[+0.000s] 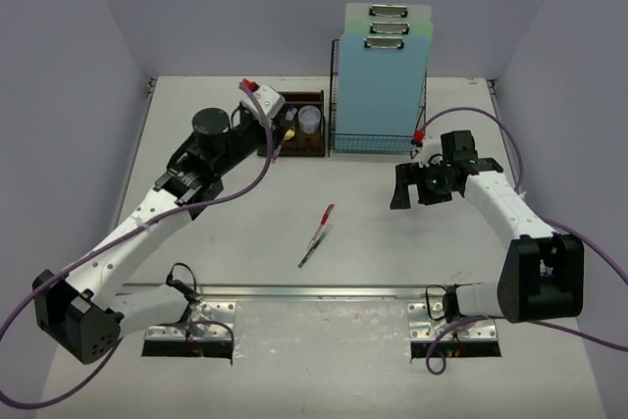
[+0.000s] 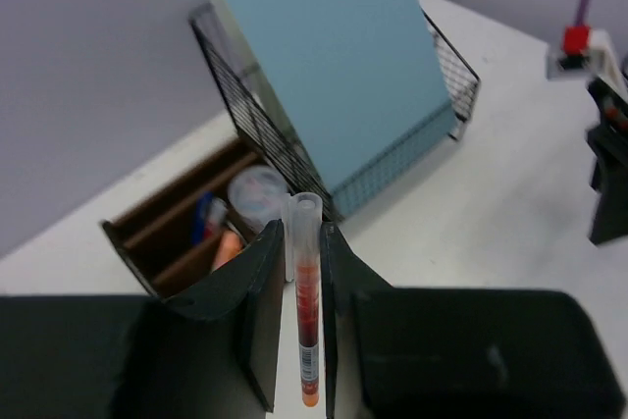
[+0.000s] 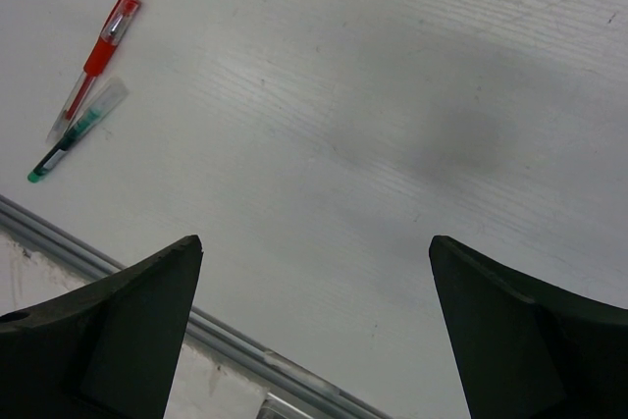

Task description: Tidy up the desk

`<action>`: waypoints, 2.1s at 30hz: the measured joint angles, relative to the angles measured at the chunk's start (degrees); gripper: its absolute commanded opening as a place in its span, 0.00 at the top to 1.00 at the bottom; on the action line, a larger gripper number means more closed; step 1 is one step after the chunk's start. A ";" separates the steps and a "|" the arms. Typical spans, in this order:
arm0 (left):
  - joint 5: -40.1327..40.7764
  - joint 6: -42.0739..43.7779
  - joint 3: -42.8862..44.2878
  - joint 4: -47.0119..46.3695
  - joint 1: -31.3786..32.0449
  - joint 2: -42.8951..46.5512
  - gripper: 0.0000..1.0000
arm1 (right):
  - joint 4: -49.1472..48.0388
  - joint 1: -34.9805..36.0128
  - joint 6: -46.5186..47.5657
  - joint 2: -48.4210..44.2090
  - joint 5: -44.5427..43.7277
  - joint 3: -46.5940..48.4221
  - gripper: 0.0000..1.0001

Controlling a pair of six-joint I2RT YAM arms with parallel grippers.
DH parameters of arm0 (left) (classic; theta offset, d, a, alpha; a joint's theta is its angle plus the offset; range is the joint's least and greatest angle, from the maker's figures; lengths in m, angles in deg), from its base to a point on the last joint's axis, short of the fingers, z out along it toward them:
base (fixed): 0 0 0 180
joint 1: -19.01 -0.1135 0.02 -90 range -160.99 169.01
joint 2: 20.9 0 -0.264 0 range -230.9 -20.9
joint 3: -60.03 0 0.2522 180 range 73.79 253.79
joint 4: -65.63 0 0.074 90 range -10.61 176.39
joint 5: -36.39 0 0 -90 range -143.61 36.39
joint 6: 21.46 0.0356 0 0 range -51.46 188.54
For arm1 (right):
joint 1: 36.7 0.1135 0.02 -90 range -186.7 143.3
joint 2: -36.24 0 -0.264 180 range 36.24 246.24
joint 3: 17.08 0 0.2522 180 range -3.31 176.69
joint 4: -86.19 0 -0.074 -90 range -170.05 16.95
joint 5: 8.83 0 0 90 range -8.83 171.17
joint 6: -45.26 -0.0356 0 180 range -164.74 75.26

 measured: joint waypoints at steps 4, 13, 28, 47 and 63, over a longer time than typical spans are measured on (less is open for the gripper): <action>1.70 2.36 -0.92 -12.84 -3.57 -0.71 1.00 | 0.06 0.00 -0.28 0.09 0.19 0.42 0.01; -0.55 3.22 2.05 -27.66 -11.73 -20.60 1.00 | 0.29 0.00 -1.02 0.79 0.81 1.04 0.01; -3.54 4.17 5.73 -45.10 -13.32 -33.03 1.00 | 0.85 0.00 -1.02 2.30 1.00 1.20 0.01; -3.26 4.47 5.77 -49.47 -13.36 -41.65 0.45 | 1.71 0.00 -0.91 2.54 0.47 1.63 0.01; -8.06 -0.94 15.84 -17.06 -12.69 -22.48 0.12 | 1.86 0.00 -0.84 1.57 0.19 2.05 0.01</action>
